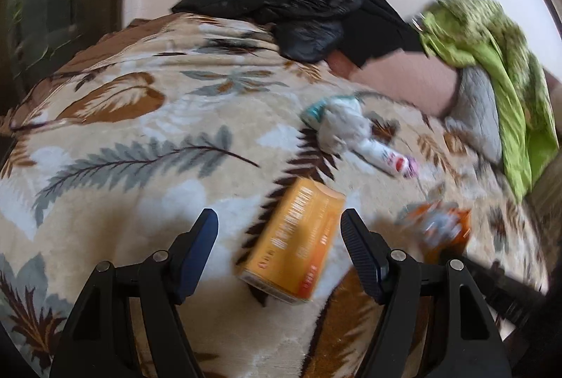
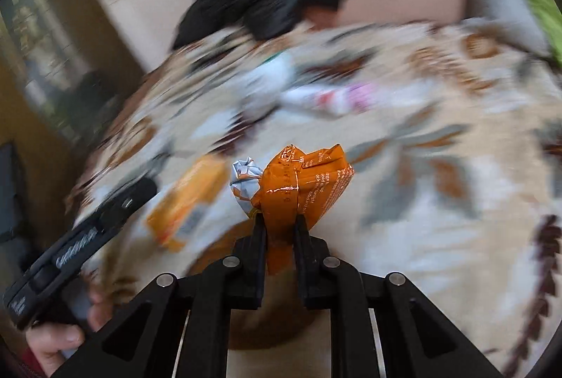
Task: Collect trash
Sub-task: 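Grasp the yellow medicine box with the left tool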
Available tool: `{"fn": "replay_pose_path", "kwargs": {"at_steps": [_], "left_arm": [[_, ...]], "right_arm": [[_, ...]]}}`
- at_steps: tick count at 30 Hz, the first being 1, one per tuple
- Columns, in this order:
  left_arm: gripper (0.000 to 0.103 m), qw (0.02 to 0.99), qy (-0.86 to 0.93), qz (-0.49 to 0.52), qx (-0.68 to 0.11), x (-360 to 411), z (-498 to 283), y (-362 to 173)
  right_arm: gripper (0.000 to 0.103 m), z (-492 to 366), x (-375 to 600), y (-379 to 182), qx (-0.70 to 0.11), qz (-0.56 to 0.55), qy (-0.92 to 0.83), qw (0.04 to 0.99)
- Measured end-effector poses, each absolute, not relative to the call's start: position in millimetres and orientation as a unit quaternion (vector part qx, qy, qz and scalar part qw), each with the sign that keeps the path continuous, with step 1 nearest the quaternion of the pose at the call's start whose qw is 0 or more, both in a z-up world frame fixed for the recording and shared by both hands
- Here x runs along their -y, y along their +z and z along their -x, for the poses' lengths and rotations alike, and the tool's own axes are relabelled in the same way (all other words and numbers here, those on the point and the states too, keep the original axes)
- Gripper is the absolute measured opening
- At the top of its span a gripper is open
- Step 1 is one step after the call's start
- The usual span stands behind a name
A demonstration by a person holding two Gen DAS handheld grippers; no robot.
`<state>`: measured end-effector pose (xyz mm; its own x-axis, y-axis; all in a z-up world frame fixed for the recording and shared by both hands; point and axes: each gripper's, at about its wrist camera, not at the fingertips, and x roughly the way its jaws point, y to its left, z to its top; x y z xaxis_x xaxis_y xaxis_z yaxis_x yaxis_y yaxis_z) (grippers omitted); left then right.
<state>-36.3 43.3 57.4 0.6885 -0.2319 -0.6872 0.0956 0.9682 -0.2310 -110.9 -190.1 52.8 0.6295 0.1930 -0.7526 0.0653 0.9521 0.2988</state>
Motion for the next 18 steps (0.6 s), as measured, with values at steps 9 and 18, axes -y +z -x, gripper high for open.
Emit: {"fn": "replay_pose_path", "kwargs": {"at_steps": [9,18], "left_arm": [[0.071,0.886,-0.090,-0.010,-0.455,-16.3,17.5,23.9],[0.052,0.895,-0.089,0.006,-0.437,-22.7,15.3,26.2]], "right_arm": [[0.015,113.4,201.6,55.8,-0.422,-0.151,0.028,0.893],[0.015,132.7,183.9,66.6,-0.402,-0.104,0.025,0.909]]}}
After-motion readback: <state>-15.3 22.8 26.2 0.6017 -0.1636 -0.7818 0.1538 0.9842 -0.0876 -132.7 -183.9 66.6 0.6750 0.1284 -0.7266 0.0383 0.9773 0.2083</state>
